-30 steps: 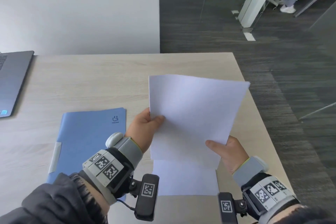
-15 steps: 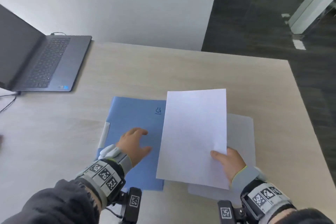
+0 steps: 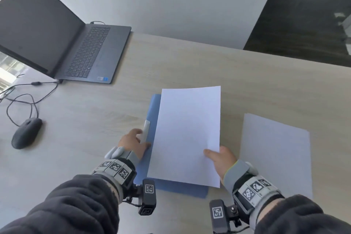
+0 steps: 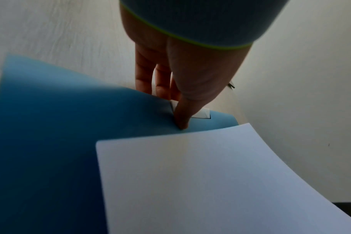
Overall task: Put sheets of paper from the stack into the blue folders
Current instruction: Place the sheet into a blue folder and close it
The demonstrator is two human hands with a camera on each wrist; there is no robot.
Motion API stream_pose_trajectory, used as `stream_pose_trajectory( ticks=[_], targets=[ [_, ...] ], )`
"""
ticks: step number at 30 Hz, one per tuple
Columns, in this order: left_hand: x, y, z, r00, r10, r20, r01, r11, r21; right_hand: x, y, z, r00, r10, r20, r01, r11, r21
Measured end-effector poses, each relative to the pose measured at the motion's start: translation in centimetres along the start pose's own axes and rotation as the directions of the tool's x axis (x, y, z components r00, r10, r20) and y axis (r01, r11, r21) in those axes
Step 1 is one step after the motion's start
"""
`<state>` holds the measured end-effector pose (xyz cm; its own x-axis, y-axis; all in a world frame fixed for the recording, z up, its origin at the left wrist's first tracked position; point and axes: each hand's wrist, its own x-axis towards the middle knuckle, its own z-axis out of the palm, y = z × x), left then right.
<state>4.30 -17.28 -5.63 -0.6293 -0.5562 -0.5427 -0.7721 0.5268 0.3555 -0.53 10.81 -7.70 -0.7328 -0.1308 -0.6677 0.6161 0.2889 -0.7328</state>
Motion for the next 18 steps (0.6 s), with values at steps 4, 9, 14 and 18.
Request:
stream_pose_trajectory(
  ticks=[4,9,14,18],
  targets=[
    [0.4,-0.6,-0.5,0.999,0.016,0.050,-0.012,0.997,-0.075,0.4,-0.6,2.4,0.999,-0.016,-0.046,0.015,0.999,-0.030],
    [1.2,-2.0,-1.2,0.993,0.043,0.111,-0.014,0.969,-0.248,0.8,-0.3,2.8,0.995,-0.039,-0.095,0.028,0.993,-0.113],
    [1.6,-2.3,-2.1,0.970,0.088,0.225,-0.036,0.974,-0.223,1.6,0.2,3.0,0.988,-0.029,-0.149,0.007,0.989,-0.149],
    [2.3,-3.0,-3.0,0.945,0.099,0.313,-0.004,0.957,-0.290,2.0,0.2,3.4,0.986,0.015,-0.165,-0.036,0.991,-0.126]
  ],
)
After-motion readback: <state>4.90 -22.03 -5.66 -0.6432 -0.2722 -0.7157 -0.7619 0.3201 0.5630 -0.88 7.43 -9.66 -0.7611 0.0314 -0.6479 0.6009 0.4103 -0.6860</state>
